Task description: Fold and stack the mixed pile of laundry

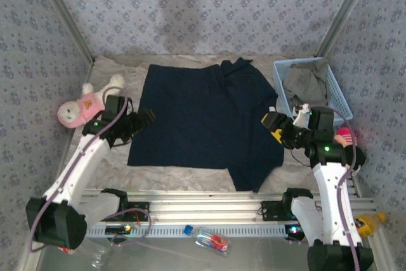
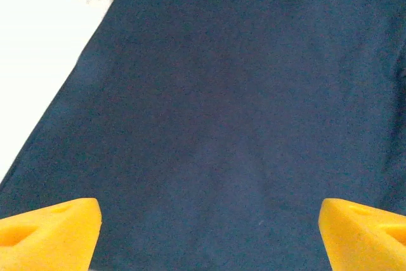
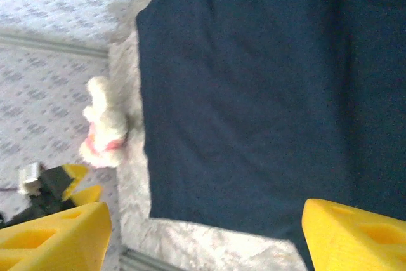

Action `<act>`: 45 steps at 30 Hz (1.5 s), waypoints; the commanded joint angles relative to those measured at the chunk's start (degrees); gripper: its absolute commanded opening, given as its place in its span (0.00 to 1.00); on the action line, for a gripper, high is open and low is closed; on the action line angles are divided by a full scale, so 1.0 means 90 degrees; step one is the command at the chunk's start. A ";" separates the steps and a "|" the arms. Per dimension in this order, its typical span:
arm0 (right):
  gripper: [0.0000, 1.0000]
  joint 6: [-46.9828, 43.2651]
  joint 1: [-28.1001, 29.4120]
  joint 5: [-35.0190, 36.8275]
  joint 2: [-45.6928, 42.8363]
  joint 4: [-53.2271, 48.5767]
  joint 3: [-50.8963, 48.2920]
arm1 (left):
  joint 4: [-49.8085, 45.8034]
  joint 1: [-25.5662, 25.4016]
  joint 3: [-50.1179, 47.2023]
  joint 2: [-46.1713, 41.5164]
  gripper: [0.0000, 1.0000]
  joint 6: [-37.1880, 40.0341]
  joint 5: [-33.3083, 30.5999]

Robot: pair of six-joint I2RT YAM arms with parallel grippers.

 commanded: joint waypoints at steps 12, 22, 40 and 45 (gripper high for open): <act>0.47 -0.0249 0.1142 0.2821 0.3854 0.2239 0.0971 | 0.1608 -0.0079 0.2409 0.3713 0.65 0.0883 -0.0033; 0.33 0.0109 0.1589 0.3114 0.7113 0.2553 0.3399 | 0.1741 0.0134 0.4139 0.6116 0.35 0.0758 0.0218; 0.50 -0.0215 0.1349 0.3087 0.9463 0.0960 0.6318 | 0.0350 0.1206 0.3257 0.6362 0.36 0.0386 -0.0435; 0.57 -0.0819 0.1435 0.3144 0.8887 0.0870 0.6485 | 0.0007 0.0984 0.3702 0.5802 0.61 0.0729 -0.0032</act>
